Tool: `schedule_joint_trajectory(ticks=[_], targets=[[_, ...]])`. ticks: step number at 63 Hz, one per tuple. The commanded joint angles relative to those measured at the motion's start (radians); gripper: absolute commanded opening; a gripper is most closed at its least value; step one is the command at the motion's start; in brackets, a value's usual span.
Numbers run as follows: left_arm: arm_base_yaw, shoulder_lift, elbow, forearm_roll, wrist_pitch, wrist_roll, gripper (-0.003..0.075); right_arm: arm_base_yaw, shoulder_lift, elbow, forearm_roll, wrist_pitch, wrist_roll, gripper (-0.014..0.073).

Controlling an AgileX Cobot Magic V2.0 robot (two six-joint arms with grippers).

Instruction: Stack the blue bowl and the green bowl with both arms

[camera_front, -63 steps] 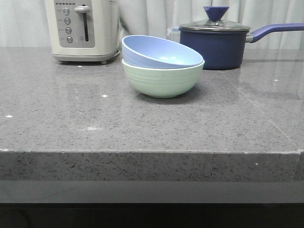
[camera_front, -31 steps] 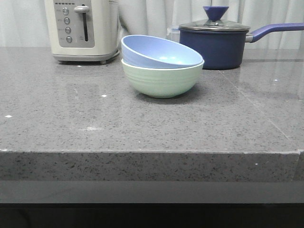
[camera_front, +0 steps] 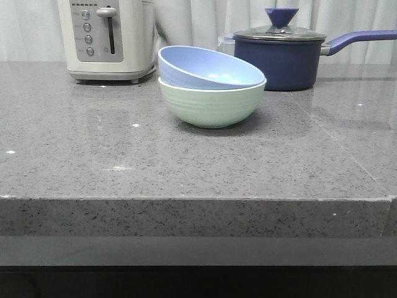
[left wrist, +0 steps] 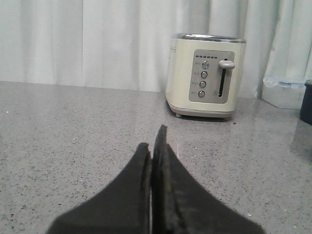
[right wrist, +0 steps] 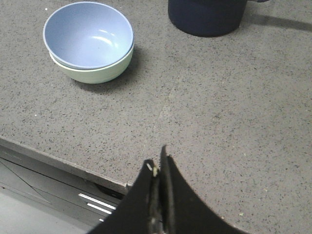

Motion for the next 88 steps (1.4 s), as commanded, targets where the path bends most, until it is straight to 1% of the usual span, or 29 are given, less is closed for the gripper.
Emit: schedule_joint_trajectory(ticks=[1, 47, 51, 57, 62, 68, 72, 78, 84, 88], targets=[[0.002, -0.019, 0.008, 0.003, -0.078, -0.009, -0.0020, 0.000, 0.004, -0.023, 0.003, -0.069, -0.003, -0.0054], [0.002, -0.017, 0.008, 0.003, -0.078, -0.009, -0.0020, 0.000, -0.001, -0.016, -0.001, -0.071, -0.003, -0.0054], [0.002, -0.017, 0.008, 0.003, -0.078, -0.009, -0.0020, -0.031, -0.024, 0.013, -0.015, -0.093, -0.003, -0.0054], [0.002, -0.017, 0.008, 0.003, -0.078, -0.009, -0.0020, -0.109, -0.085, 0.131, -0.017, -0.218, -0.003, -0.0054], [0.002, -0.017, 0.008, 0.003, -0.078, -0.009, -0.0020, -0.148, -0.159, 0.248, -0.018, -0.320, -0.003, -0.0054], [0.002, -0.017, 0.008, 0.003, -0.078, -0.009, -0.0020, -0.187, -0.261, 0.404, -0.018, -0.499, -0.003, -0.0054], [0.002, -0.017, 0.008, 0.003, -0.078, -0.009, -0.0020, -0.201, -0.325, 0.512, -0.018, -0.602, -0.003, -0.0054], [0.002, -0.017, 0.008, 0.003, -0.078, -0.009, -0.0020, -0.214, -0.417, 0.632, -0.018, -0.726, -0.003, -0.0054], [0.002, -0.017, 0.008, 0.003, -0.078, -0.009, -0.0020, -0.214, -0.492, 0.720, -0.017, -0.800, -0.003, -0.0054], [0.002, -0.017, 0.008, 0.003, -0.078, -0.009, -0.0020, -0.214, -0.505, 0.761, -0.017, -0.839, -0.003, -0.0054]])
